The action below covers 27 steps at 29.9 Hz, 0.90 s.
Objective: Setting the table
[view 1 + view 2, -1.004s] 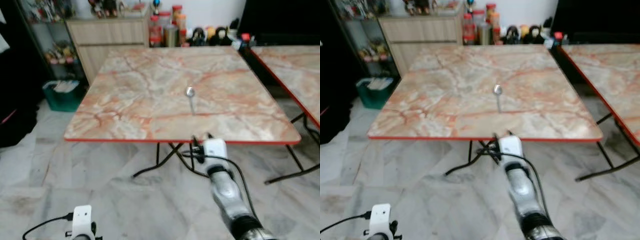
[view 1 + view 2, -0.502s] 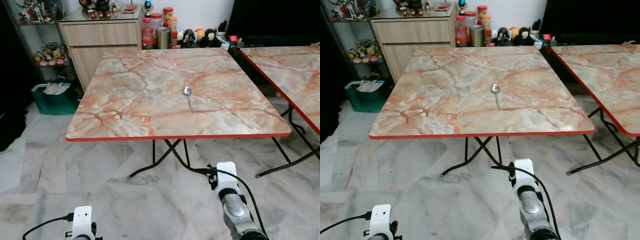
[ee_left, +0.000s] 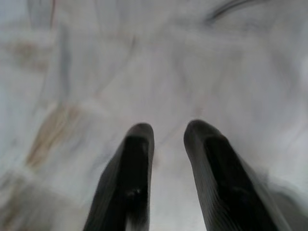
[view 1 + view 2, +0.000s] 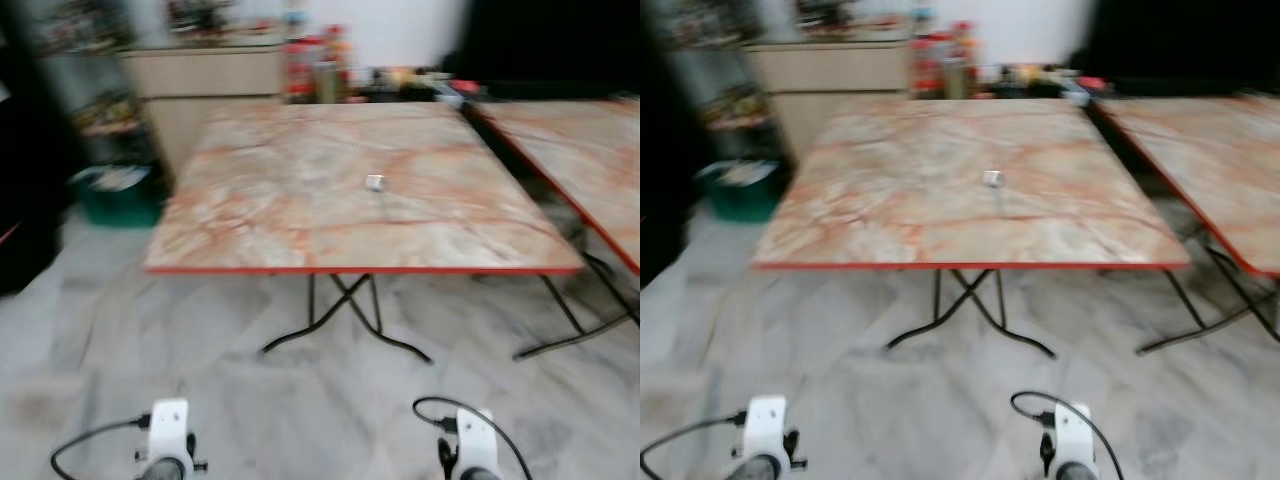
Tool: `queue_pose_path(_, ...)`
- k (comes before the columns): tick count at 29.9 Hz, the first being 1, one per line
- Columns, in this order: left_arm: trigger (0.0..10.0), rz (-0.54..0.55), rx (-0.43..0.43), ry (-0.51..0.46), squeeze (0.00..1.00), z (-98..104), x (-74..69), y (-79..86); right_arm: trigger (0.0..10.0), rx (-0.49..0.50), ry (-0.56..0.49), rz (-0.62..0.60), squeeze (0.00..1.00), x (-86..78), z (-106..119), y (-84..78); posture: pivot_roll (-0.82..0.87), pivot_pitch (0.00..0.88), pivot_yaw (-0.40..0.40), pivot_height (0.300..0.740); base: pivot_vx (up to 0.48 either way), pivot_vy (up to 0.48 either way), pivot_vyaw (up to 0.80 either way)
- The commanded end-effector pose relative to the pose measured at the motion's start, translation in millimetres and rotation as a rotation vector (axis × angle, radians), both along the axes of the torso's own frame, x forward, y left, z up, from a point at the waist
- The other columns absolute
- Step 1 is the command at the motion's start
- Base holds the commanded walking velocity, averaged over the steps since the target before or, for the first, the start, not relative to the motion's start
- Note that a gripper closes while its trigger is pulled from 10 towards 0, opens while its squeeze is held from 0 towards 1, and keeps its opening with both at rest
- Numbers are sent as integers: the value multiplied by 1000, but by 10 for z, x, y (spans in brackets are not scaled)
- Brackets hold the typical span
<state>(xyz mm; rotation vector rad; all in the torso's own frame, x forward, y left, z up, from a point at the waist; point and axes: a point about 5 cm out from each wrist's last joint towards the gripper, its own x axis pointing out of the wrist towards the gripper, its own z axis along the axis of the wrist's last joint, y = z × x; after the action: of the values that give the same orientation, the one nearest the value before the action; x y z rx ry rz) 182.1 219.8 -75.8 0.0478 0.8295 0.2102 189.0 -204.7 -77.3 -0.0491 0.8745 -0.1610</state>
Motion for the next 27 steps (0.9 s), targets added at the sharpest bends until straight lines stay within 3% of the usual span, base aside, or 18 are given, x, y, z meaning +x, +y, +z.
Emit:
queue_pose_path(1,10000,-13,19,-10,0,41,71,35,10000,18,-2,0,0,9,-5,55,78,0,40,740,405,0,0)
queue_pose_path(23,10000,-17,13,1,0,29,66,4,10000,32,-10,34,0,66,14,122,71,0,36,740,416,0,86)
queue_pose_path(27,10000,-18,18,2,0,28,66,1,10000,31,-12,35,0,67,15,120,70,0,34,740,0,0,0)
